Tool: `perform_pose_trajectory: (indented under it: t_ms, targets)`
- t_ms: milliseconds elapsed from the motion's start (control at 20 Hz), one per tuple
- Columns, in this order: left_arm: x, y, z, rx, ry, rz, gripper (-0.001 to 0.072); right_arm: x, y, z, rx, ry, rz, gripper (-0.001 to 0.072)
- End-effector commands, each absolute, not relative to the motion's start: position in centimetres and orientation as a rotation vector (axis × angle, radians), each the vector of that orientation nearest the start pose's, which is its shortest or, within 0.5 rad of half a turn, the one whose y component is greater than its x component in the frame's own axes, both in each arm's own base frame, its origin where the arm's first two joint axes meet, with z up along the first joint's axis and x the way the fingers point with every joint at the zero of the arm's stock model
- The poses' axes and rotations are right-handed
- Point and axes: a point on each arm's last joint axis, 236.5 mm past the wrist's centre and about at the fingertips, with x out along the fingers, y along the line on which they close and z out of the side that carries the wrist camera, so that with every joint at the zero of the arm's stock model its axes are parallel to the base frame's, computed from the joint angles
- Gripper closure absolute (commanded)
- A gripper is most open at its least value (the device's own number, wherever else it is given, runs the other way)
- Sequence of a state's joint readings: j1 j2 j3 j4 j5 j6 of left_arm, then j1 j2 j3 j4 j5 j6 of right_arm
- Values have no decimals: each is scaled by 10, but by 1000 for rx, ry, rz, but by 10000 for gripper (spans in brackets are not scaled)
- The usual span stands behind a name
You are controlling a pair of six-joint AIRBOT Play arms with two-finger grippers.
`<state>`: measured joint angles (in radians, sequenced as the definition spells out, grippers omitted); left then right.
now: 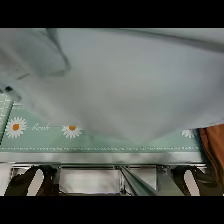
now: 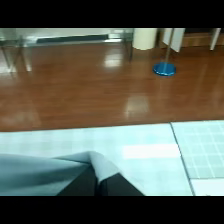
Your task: Fold the shirts.
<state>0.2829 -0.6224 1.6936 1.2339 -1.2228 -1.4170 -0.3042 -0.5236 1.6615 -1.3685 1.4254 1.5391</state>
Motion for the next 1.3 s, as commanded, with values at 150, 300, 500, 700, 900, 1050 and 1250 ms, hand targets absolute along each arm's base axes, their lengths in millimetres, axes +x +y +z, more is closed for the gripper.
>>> perform_pose_trajectory:
  t_ms: [150, 300, 500, 700, 900, 1050, 1250]
  targets:
    - [209, 27, 444, 9, 145, 133, 694, 187, -26, 370, 111, 396, -173, 687]
    - [259, 34, 374, -51, 356, 121, 694, 225, -10, 315, 176, 552, -61, 687]
    - [341, 27, 251, -167, 643, 36, 694, 301, 14, 241, 297, 675, 131, 687]
    - [437, 23, 157, -348, 750, -12, 694, 394, 27, 155, 399, 785, 245, 687]
    - [525, 18, 75, -556, 827, -38, 694, 489, 23, 67, 455, 880, 228, 687]
    - [580, 19, 34, -647, 866, -44, 694, 550, 18, 25, 514, 935, 239, 687]
    - [605, 7, -3, -700, 966, -89, 694, 591, 23, -6, 604, 988, 270, 687]
